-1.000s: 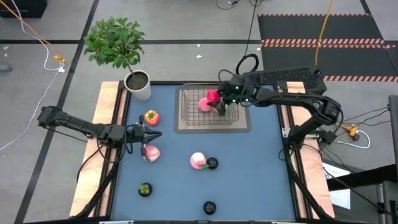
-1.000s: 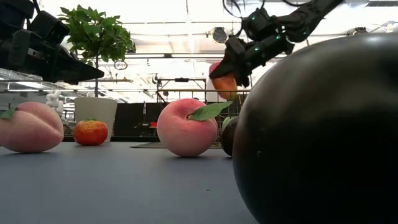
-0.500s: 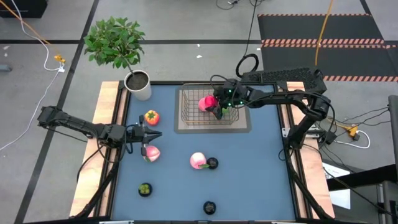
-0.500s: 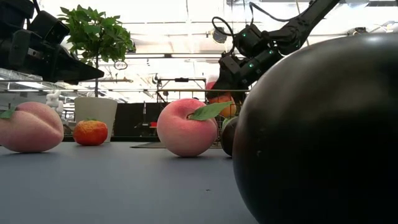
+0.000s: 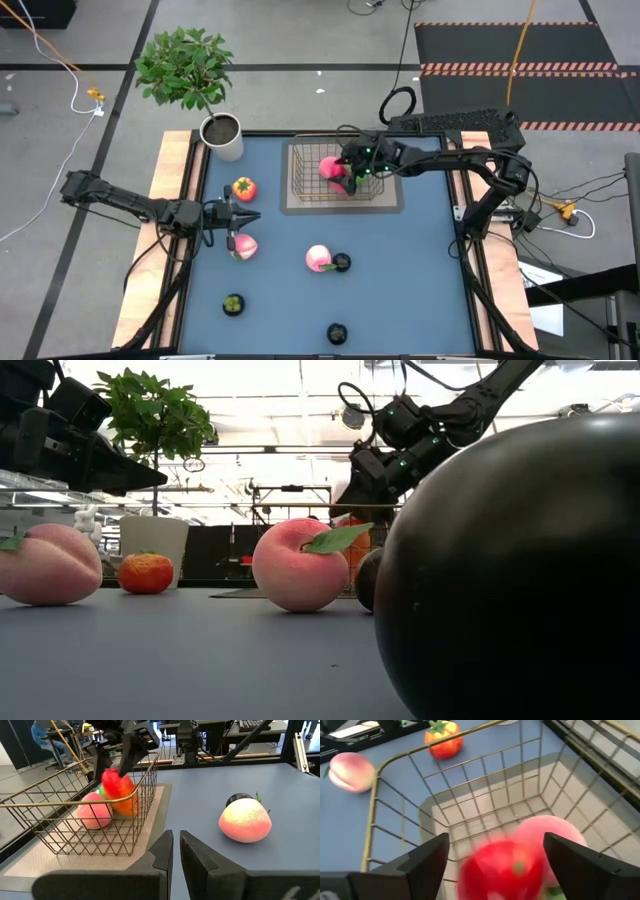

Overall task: Build produce basket
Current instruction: Put the red mango into the wire basket, then put the top right black plum into the wire basket

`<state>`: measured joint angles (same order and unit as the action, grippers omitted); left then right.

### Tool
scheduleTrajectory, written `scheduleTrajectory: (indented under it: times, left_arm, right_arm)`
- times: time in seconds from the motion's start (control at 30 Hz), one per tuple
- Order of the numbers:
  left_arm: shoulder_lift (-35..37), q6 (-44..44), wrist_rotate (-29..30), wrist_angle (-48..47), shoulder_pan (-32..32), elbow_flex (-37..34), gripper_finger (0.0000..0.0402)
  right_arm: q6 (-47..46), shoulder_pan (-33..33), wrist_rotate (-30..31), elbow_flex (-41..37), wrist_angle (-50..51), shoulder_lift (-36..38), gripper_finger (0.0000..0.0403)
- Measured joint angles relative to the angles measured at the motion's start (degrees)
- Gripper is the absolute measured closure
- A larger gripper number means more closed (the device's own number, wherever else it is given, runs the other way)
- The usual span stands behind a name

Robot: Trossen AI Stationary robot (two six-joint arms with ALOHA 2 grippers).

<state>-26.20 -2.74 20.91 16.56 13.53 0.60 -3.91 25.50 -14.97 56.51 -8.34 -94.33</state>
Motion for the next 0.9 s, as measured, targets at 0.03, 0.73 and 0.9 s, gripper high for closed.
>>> scheduleTrajectory:
  times: [0.03, 0.73, 0.9]
  left_arm:
    - [0.0, 0.0, 0.0, 0.0, 0.0, 0.0, 0.0364]
    - [0.0, 0.0, 0.0, 0.0, 0.0, 0.0, 0.0364]
    - [0.0, 0.0, 0.0, 0.0, 0.0, 0.0, 0.0364]
  right_arm:
    - [-0.8, -0.2, 0.1, 0.0, 0.0, 0.0, 0.0074]
    - [-4.4, -6.7, 7.5, 0.0, -7.9, 13.1, 0.0060]
    - [-4.7, -10.9, 2.6, 0.0, -6.0, 20.0, 0.0060]
